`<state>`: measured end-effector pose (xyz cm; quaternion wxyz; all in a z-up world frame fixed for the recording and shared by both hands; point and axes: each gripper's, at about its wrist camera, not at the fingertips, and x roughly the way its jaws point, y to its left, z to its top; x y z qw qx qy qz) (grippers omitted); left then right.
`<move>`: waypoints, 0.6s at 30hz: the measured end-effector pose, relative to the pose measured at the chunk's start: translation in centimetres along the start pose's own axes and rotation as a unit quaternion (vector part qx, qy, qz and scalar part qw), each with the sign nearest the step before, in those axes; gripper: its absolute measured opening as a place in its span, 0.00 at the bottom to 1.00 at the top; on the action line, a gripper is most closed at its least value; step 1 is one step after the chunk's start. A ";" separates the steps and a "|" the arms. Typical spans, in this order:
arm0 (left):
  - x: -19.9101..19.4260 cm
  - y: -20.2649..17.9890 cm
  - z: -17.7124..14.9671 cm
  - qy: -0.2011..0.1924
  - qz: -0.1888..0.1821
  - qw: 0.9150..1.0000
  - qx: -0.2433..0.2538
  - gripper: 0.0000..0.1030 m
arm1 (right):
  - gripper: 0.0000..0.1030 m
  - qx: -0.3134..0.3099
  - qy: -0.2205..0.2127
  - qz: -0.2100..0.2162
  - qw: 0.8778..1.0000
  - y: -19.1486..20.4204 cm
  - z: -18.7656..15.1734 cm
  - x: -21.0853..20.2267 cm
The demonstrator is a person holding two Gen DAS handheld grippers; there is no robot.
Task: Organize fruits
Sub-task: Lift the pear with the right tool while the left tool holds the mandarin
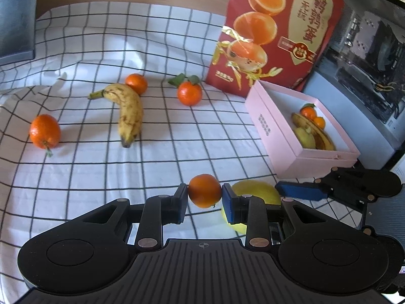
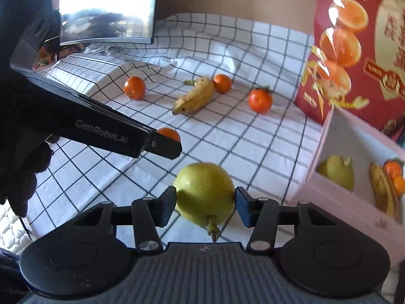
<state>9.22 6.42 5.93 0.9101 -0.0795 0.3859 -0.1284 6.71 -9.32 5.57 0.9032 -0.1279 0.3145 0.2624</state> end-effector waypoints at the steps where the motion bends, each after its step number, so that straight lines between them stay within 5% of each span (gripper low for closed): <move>1: -0.1 0.3 0.0 -0.001 0.003 1.000 -0.003 0.33 | 0.49 -0.005 -0.004 -0.002 1.000 0.1 0.3 0.2; 18: -0.5 3.8 -0.5 0.002 0.025 0.999 -0.043 0.33 | 0.49 -0.050 -0.022 0.000 0.998 1.4 3.2 3.5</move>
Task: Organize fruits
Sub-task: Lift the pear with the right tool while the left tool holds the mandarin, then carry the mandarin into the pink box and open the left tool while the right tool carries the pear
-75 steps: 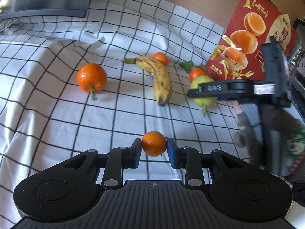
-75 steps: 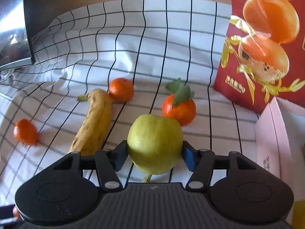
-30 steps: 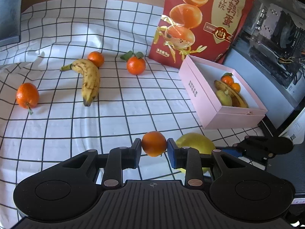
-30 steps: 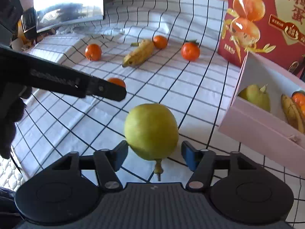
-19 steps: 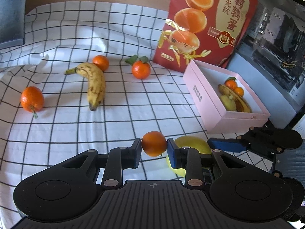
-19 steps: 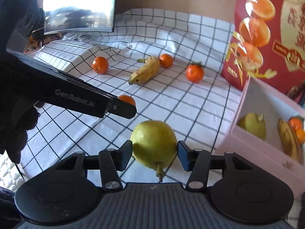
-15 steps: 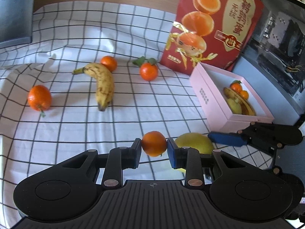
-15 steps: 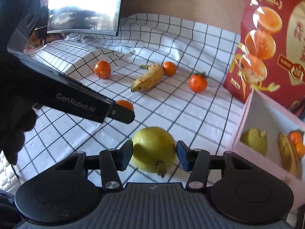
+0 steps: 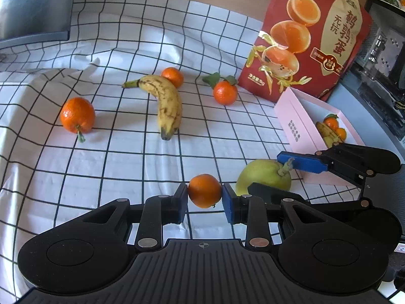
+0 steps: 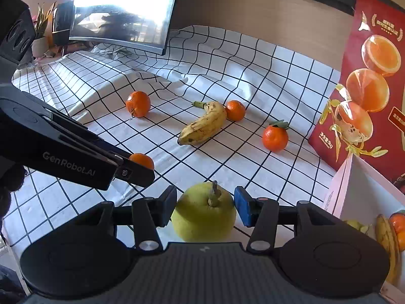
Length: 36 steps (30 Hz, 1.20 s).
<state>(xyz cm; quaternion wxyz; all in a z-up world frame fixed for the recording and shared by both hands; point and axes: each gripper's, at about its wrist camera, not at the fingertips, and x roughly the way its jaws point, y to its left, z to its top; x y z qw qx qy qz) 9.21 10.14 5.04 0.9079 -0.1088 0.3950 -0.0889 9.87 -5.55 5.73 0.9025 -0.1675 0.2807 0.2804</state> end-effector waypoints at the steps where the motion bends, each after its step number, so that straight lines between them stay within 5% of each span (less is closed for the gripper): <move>1: 0.1 0.1 0.0 0.001 0.000 1.000 0.000 0.33 | 0.49 0.000 0.001 0.002 1.000 0.0 0.0 0.1; 15: 0.7 0.3 -0.8 0.021 0.005 1.000 0.000 0.33 | 0.61 0.040 0.023 0.022 0.999 -0.7 -0.5 1.7; 26: 0.4 -0.2 -1.5 0.031 0.008 0.999 0.005 0.33 | 0.58 0.067 0.030 0.032 0.997 -1.5 -1.2 1.8; 36: 0.1 -7.6 2.5 -0.011 -0.053 0.994 0.093 0.33 | 0.58 0.117 -0.059 -0.030 0.991 -6.0 -1.5 -8.5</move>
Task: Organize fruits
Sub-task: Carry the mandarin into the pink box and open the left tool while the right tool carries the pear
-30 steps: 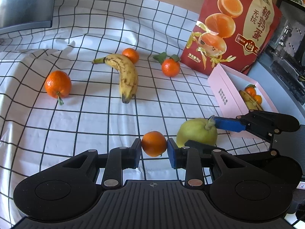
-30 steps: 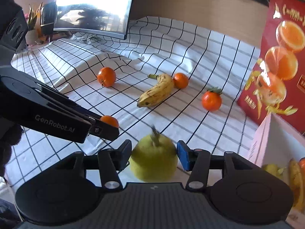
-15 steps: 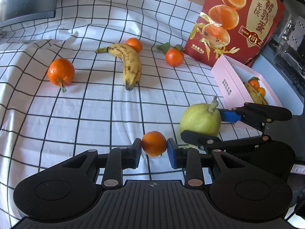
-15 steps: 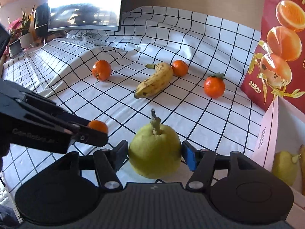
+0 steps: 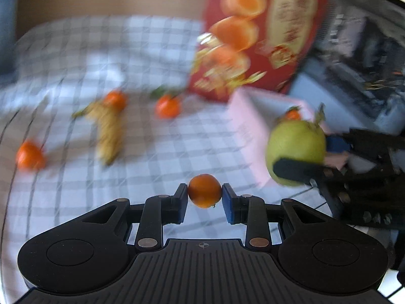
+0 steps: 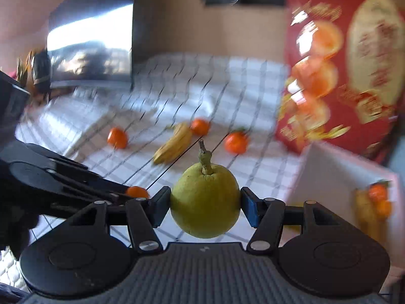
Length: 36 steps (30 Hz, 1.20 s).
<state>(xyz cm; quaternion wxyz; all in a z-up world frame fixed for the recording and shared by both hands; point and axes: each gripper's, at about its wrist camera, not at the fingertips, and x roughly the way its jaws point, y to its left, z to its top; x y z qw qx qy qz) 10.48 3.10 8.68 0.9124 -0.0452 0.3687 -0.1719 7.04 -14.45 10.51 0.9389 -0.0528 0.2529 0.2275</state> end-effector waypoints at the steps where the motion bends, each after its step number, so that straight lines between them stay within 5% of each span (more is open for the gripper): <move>1: 0.2 -0.8 0.7 -0.006 -0.008 1.000 0.011 0.33 | 0.58 0.006 -0.008 -0.013 1.000 -0.7 -0.1 -1.3; 6: 2.7 -5.1 4.5 -0.015 -0.077 0.996 0.035 0.33 | 0.58 0.033 -0.014 -0.076 0.996 -3.1 -2.6 -5.8; 12: 9.1 -10.2 8.4 0.027 -0.149 0.987 0.056 0.33 | 0.58 0.104 0.011 -0.144 0.984 -5.5 -6.9 -9.0; 22: 21.2 -15.1 11.8 0.131 -0.224 0.965 -0.033 0.32 | 0.58 0.172 0.027 -0.207 0.963 -7.5 -10.5 -11.5; 26: 20.4 -14.8 11.7 0.114 -0.222 0.968 -0.026 0.32 | 0.58 0.178 0.029 -0.211 0.961 -7.7 -10.8 -11.2; 30: 15.3 -12.8 11.5 0.032 -0.213 0.977 0.000 0.32 | 0.58 0.172 0.024 -0.202 0.964 -7.9 -10.0 -10.4; 36: 8.7 -7.7 7.9 -0.029 -0.125 0.992 0.013 0.32 | 0.58 0.172 -0.023 -0.146 0.974 -9.8 -5.5 -8.6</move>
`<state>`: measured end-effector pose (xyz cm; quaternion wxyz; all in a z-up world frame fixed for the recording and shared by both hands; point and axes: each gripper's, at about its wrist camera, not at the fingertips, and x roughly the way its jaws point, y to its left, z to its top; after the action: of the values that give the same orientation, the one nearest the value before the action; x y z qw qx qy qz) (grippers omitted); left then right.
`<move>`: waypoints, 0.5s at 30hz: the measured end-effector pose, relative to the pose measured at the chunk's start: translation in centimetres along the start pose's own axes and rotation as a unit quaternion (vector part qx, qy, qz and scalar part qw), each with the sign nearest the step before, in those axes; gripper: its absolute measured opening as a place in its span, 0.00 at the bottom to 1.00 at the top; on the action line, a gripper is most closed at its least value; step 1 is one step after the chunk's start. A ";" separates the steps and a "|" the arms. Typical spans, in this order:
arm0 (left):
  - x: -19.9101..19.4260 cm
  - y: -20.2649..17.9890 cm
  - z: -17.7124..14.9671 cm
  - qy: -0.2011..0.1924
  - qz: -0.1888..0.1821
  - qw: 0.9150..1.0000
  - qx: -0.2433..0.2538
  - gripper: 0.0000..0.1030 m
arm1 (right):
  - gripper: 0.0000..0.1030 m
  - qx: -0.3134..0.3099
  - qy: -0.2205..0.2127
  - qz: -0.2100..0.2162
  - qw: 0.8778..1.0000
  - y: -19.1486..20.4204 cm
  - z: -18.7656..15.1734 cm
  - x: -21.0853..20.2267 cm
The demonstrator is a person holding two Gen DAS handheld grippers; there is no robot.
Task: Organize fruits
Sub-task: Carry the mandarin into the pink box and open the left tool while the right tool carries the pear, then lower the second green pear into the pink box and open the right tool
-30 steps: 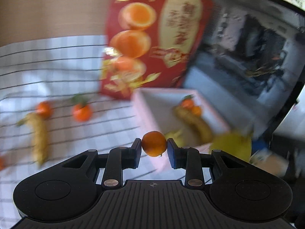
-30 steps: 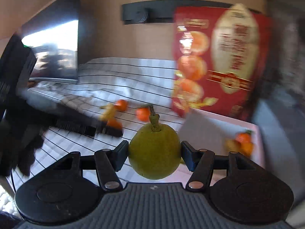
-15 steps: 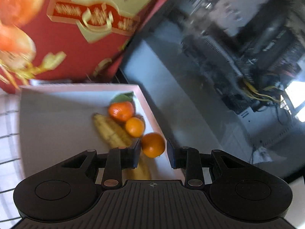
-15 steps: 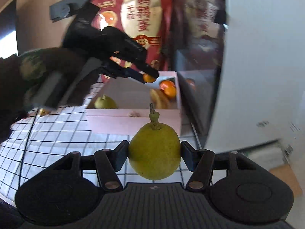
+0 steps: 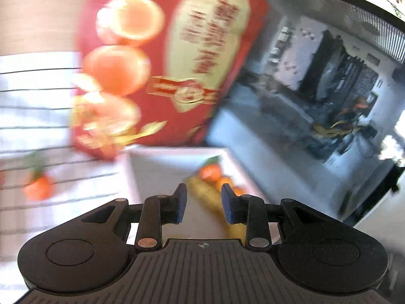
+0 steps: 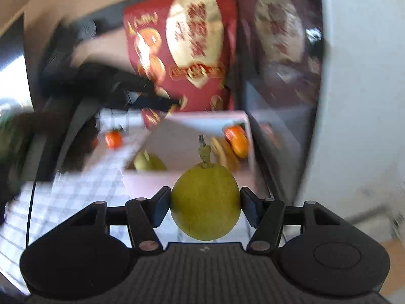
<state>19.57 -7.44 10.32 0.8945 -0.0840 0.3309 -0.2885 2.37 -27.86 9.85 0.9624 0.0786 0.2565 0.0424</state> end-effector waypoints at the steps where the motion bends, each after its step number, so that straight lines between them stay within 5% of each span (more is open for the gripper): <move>1: -1.0 0.6 -0.8 0.002 0.014 1.000 -0.001 0.32 | 0.58 0.006 -0.003 0.010 1.000 0.0 0.9 0.6; 7: -6.1 4.1 -6.6 0.034 0.073 0.996 -0.046 0.32 | 0.58 0.045 0.020 0.062 0.997 -0.2 6.3 9.1; 15: -11.2 8.6 -11.0 0.033 0.137 0.981 -0.130 0.32 | 0.58 0.084 0.135 0.093 0.983 0.6 6.1 19.6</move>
<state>9.56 6.45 5.10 0.8956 -0.1437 0.4035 -0.1206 22.34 -25.65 5.59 0.9008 0.1763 0.3781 0.1206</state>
